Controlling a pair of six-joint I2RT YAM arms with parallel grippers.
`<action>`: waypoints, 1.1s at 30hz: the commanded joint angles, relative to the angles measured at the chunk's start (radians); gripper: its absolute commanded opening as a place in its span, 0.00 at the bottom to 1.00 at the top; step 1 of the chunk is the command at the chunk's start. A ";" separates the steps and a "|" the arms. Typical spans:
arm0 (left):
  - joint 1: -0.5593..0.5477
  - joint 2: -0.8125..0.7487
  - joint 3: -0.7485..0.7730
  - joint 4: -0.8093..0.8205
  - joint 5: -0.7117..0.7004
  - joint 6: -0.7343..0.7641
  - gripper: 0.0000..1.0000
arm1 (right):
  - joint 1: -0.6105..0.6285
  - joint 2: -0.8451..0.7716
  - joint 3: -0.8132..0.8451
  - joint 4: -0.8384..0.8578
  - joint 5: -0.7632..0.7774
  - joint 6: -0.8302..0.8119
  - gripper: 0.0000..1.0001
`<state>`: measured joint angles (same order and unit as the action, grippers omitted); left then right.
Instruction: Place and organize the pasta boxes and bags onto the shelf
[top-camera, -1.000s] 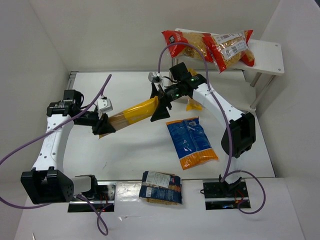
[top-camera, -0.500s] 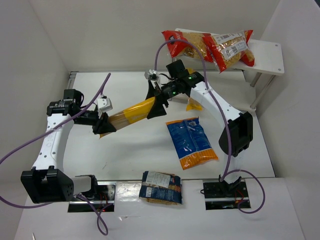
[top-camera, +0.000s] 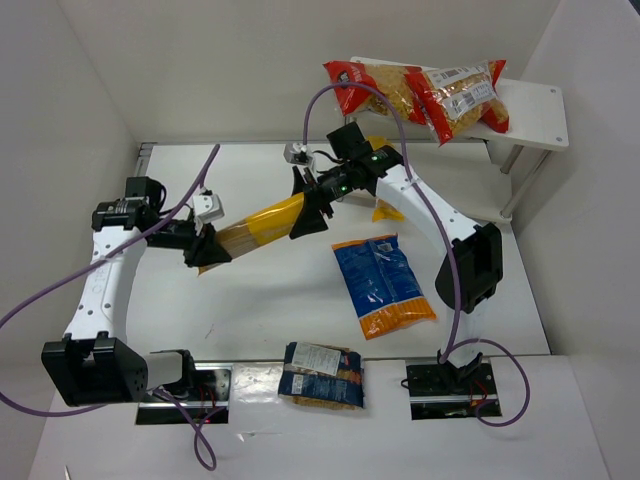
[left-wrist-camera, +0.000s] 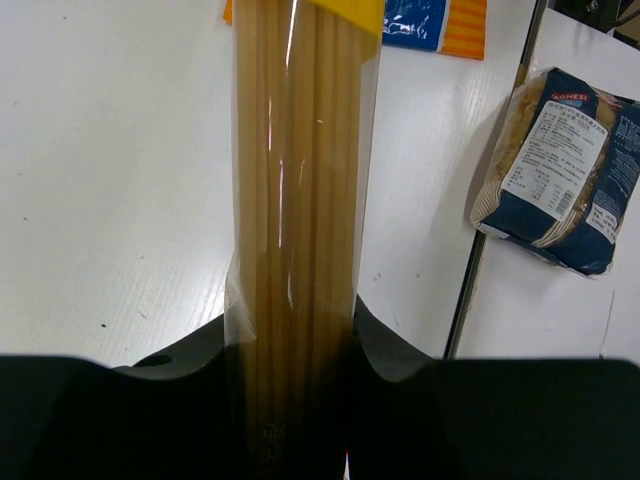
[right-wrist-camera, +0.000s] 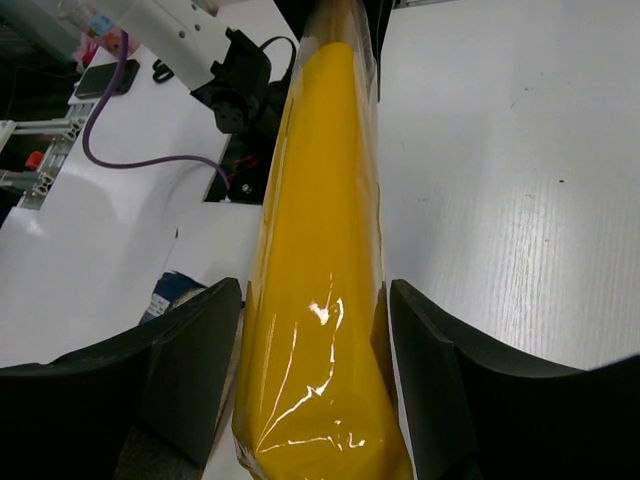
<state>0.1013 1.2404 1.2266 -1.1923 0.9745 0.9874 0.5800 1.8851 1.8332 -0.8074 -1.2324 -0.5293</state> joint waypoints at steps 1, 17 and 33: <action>0.003 -0.015 0.079 0.022 0.194 0.002 0.00 | 0.007 0.008 0.043 0.025 -0.002 0.000 0.68; 0.023 -0.024 0.037 0.179 0.102 -0.194 0.52 | 0.017 -0.043 0.077 -0.003 -0.001 0.000 0.00; 0.193 -0.114 -0.113 0.566 -0.318 -0.625 0.96 | 0.017 -0.302 -0.095 0.028 0.355 0.009 0.00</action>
<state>0.2810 1.1530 1.1374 -0.7174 0.7418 0.4446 0.5869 1.7248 1.7252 -0.8444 -0.8997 -0.5209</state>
